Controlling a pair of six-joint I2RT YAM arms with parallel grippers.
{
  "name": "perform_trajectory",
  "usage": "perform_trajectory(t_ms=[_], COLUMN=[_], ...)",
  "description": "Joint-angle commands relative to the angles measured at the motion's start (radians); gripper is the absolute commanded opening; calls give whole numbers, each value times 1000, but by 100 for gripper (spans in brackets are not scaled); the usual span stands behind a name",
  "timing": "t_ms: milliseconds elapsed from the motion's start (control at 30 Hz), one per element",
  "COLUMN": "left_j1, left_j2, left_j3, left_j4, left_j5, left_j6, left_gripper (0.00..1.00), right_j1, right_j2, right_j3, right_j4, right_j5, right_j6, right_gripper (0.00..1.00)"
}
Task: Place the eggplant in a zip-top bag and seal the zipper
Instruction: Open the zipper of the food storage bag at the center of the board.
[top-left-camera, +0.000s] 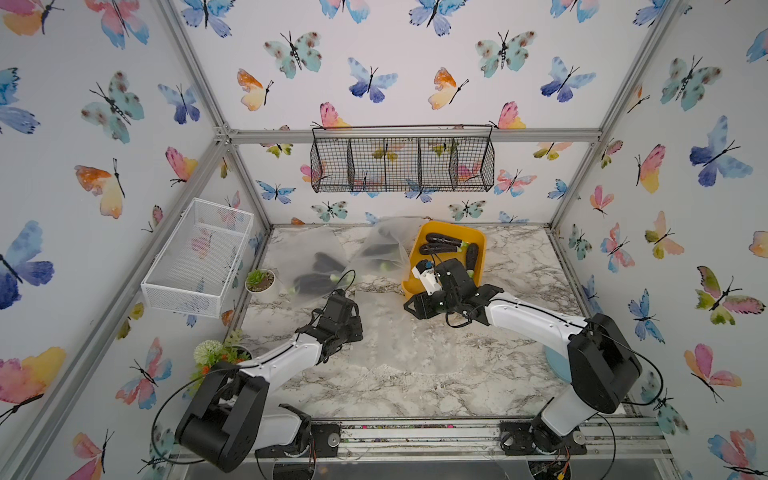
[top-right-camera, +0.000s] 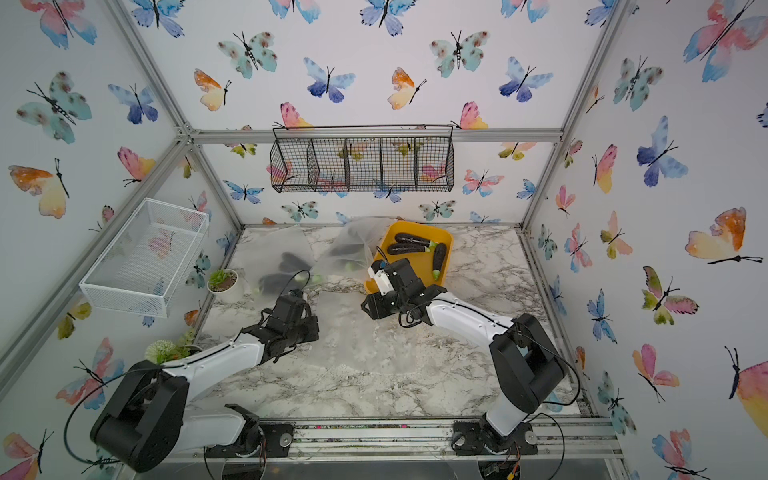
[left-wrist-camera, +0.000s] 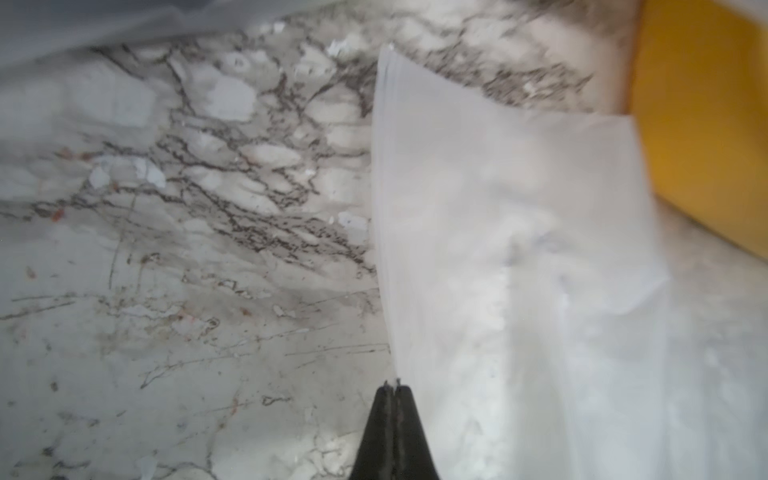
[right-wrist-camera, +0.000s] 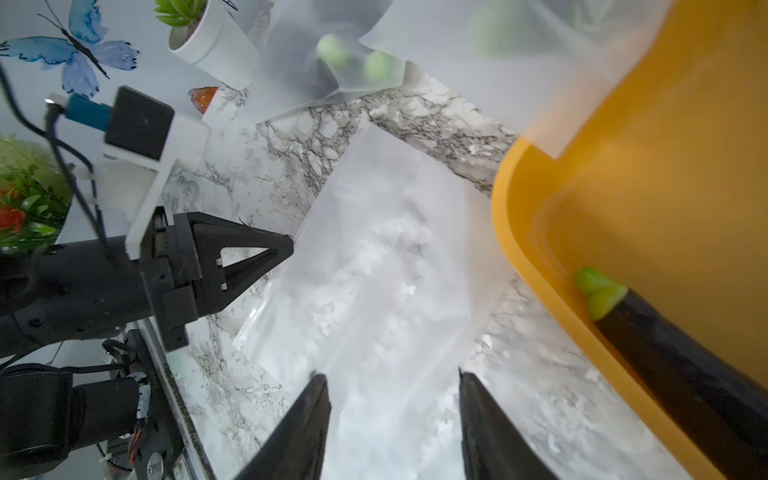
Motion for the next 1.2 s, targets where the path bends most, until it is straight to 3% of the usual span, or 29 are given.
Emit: perform_trajectory(t_ms=[0,267,467,667,1167], left_j1=[0,-3,-24,-65,-74], left_j2=[-101,-203,-263,-248,-226], left_j3=[-13,-71,-132,-136,-124], left_j4=[50,84,170,194,184], left_j5=[69,162,196,184,168], left_j6=[0,8,17,15,12], left_gripper=[0,0,0,0,0], right_j1=[36,62,68,92,92], right_j2=[27,149,226,297,318], right_j3=[45,172,199,265,201], right_j4=[13,123,187,160,211], right_j5=[-21,-142,-152,-149,-138], right_j6=[36,217,338,335,356], right_gripper=[52,51,50,48,32])
